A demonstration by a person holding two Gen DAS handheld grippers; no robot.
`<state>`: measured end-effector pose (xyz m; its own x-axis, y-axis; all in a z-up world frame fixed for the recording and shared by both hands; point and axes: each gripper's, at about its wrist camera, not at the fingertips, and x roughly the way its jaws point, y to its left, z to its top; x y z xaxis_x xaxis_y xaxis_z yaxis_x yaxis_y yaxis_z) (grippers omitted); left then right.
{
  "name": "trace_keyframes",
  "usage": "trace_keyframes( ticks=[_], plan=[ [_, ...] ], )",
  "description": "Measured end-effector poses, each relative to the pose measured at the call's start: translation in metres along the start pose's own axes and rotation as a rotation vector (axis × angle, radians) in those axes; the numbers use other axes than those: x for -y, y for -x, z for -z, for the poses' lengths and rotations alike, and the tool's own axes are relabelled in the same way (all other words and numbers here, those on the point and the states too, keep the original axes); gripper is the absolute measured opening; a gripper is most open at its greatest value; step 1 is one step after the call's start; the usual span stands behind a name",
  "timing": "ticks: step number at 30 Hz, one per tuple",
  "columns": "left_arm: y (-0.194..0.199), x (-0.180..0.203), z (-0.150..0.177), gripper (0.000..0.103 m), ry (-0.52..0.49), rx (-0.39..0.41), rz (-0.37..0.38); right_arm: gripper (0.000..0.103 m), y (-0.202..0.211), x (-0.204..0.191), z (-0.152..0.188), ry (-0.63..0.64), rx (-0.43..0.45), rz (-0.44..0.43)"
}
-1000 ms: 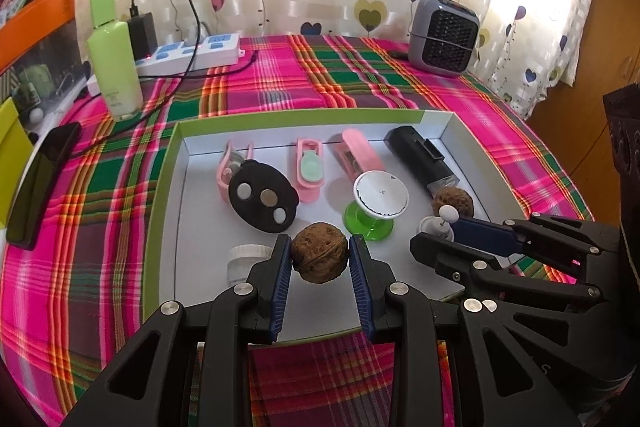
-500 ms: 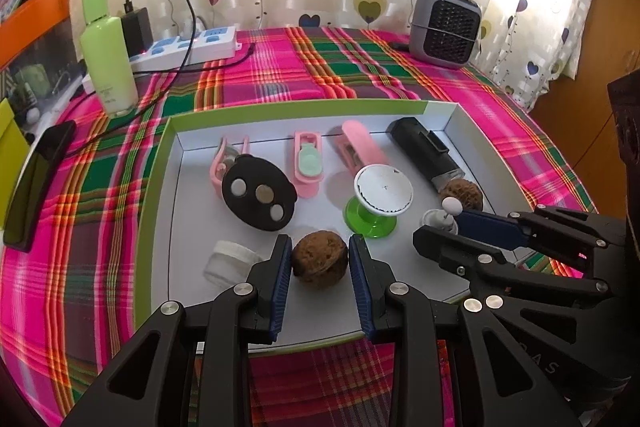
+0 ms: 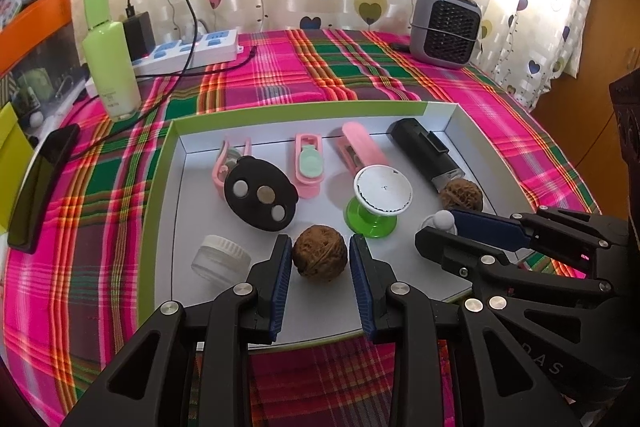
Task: Organize objects
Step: 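Lower both items onto the box floor and open both tools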
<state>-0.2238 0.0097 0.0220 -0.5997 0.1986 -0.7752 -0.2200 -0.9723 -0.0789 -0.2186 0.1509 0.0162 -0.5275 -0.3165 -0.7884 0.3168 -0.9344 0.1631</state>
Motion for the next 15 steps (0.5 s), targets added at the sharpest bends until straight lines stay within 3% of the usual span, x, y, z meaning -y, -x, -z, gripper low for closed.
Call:
trace_keyframes(
  ticks=[5, 15],
  plan=[
    [0.006, -0.002, 0.000, 0.031, 0.010, 0.010, -0.020, 0.036, 0.005, -0.002, 0.001, 0.001, 0.014, 0.004],
    [0.020, 0.001, 0.005, 0.034, 0.014, 0.041, -0.044, 0.037, 0.014, -0.007, 0.004, -0.001, 0.040, 0.012]
  ],
)
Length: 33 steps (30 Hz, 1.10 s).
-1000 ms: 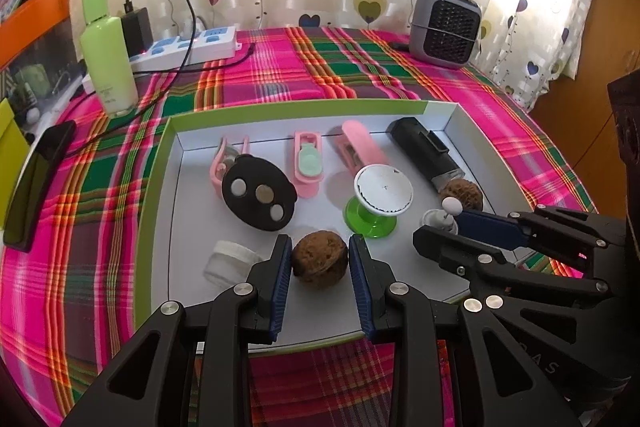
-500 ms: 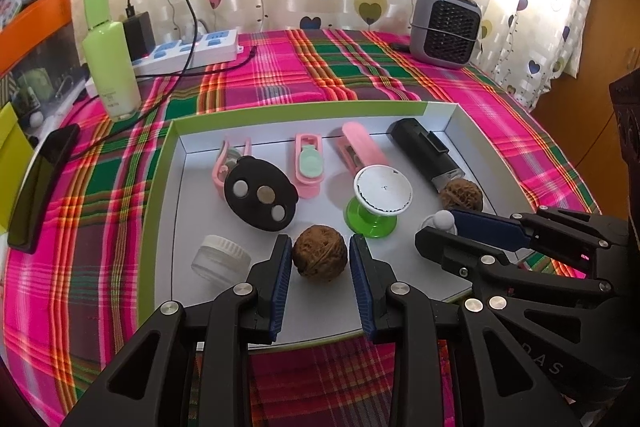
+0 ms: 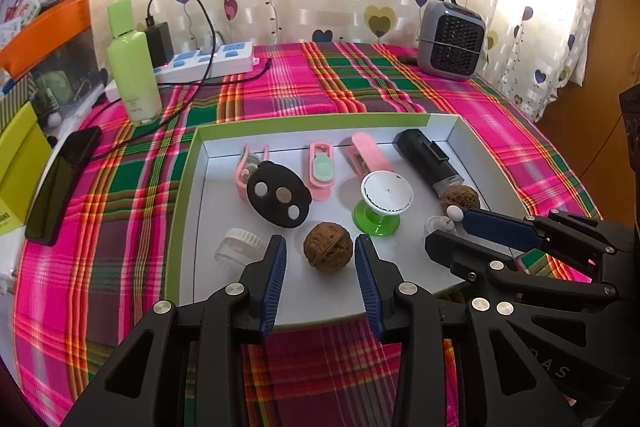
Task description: Organize objects
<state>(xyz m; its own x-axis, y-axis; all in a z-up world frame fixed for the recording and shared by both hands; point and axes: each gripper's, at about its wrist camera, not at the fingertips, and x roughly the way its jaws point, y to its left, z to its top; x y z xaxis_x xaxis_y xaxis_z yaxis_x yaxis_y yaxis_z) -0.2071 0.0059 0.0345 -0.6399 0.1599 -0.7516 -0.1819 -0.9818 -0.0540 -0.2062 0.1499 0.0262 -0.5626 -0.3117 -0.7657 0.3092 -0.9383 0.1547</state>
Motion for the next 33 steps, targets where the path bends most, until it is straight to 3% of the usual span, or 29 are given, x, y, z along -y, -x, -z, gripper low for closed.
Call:
trace_keyframes(
  ticks=[17, 25, 33],
  plan=[
    [0.022, 0.003, 0.014, 0.038, 0.022, 0.031, -0.010, 0.042, 0.022, -0.005, 0.014, 0.001, 0.050, 0.021],
    [0.039, 0.002, 0.031, 0.038, 0.042, 0.075, -0.053, 0.045, 0.038, -0.009, 0.027, -0.002, 0.088, 0.042],
    [0.044, -0.001, 0.048, 0.038, 0.060, 0.066, -0.073, 0.045, 0.042, -0.013, 0.041, -0.006, 0.088, 0.056]
  ],
)
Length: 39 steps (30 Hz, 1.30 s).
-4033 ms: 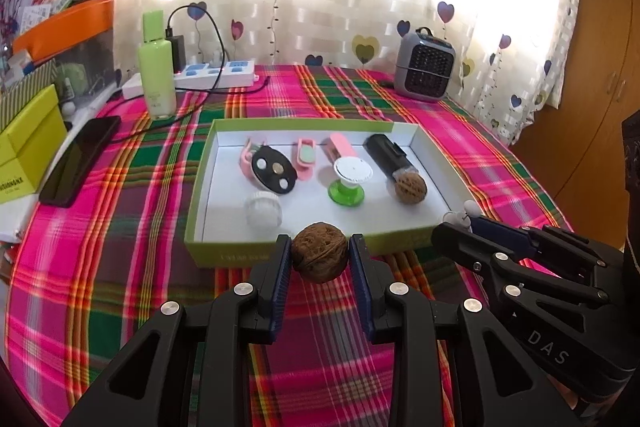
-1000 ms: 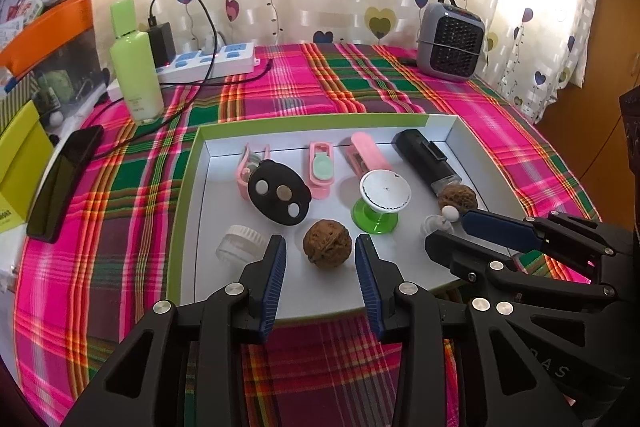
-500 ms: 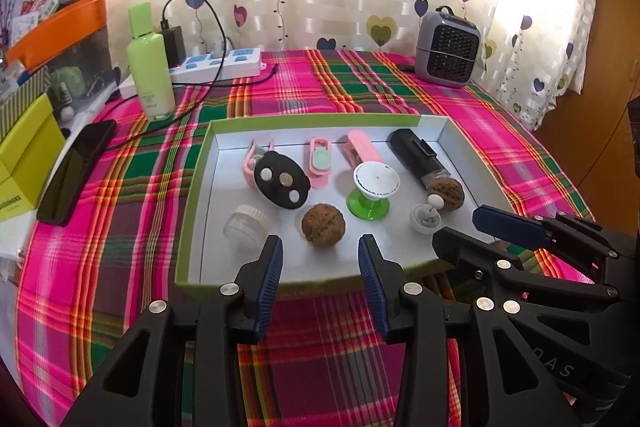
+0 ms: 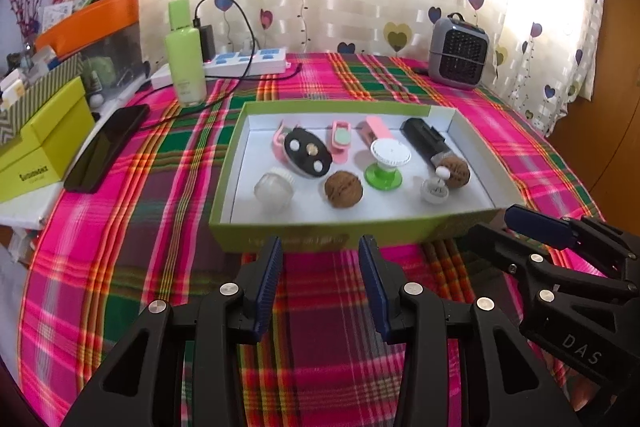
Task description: Organize objects
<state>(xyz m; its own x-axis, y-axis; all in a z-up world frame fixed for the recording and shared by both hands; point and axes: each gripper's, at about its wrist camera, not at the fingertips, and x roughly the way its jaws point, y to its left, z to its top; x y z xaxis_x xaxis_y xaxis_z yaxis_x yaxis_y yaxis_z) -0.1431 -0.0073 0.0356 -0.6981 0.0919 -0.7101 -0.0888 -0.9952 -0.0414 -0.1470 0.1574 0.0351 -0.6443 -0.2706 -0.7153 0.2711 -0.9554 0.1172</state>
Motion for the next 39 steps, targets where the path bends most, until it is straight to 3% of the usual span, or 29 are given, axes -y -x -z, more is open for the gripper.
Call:
trace_keyframes(
  ticks=[8, 17, 23, 30, 33, 39],
  plan=[
    [-0.009, 0.001, 0.022, 0.038, 0.006, -0.066, 0.008, 0.045, -0.006, 0.001, 0.016, -0.013, -0.043, 0.023],
    [-0.011, -0.001, 0.027, 0.039, 0.021, -0.082, -0.010, 0.046, -0.011, 0.005, 0.023, -0.015, -0.071, 0.082],
    [-0.013, 0.005, 0.026, 0.049, 0.001, -0.090, -0.013, 0.046, -0.012, 0.010, 0.025, -0.026, -0.082, 0.112],
    [-0.015, 0.009, 0.026, 0.053, -0.023, -0.096, -0.027, 0.046, -0.013, 0.007, 0.024, -0.007, -0.090, 0.167],
    [-0.014, 0.008, 0.026, 0.054, -0.016, -0.095, -0.019, 0.061, -0.014, 0.011, 0.024, -0.026, -0.095, 0.184],
    [-0.014, 0.006, 0.026, 0.054, -0.002, -0.092, -0.007, 0.062, -0.014, 0.013, 0.024, -0.035, -0.096, 0.184]
  ],
)
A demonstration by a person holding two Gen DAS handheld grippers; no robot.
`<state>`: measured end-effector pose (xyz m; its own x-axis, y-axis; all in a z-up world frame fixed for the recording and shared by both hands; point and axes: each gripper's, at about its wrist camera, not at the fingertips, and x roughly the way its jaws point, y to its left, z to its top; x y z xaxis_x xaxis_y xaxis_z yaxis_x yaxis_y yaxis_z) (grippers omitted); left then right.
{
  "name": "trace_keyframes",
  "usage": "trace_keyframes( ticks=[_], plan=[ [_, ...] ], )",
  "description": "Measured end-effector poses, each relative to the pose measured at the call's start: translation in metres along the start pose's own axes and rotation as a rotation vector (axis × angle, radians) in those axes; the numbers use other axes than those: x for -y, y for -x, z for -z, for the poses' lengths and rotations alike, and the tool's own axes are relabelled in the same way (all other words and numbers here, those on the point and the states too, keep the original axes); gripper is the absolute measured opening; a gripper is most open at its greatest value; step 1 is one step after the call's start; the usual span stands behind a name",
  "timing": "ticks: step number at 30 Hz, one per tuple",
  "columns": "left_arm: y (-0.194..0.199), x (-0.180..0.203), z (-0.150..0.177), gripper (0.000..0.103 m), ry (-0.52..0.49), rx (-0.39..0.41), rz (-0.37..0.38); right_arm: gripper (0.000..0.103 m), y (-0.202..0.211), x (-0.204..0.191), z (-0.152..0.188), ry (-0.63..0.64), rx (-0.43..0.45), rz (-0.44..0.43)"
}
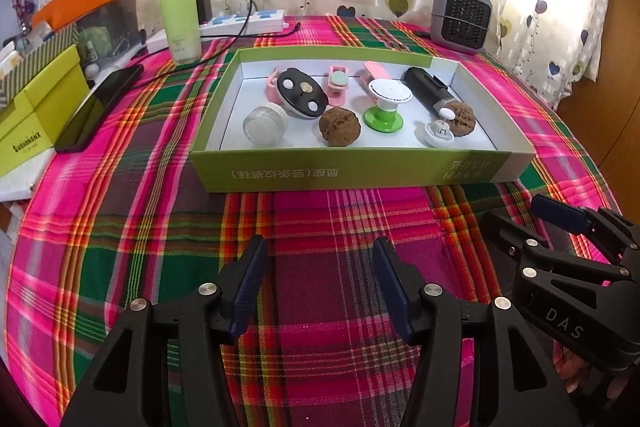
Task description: Organize objects
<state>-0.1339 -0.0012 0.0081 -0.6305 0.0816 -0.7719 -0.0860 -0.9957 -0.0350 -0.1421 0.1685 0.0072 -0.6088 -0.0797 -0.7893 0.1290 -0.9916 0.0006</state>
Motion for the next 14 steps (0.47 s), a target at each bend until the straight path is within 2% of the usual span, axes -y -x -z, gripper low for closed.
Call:
trace_keyframes(
  ticks=[14],
  plan=[
    [-0.0007, 0.0006, 0.0001, 0.054, 0.001, 0.000, 0.001, 0.064, -0.0004, 0.0006, 0.0001, -0.001, 0.000, -0.003]
  ],
)
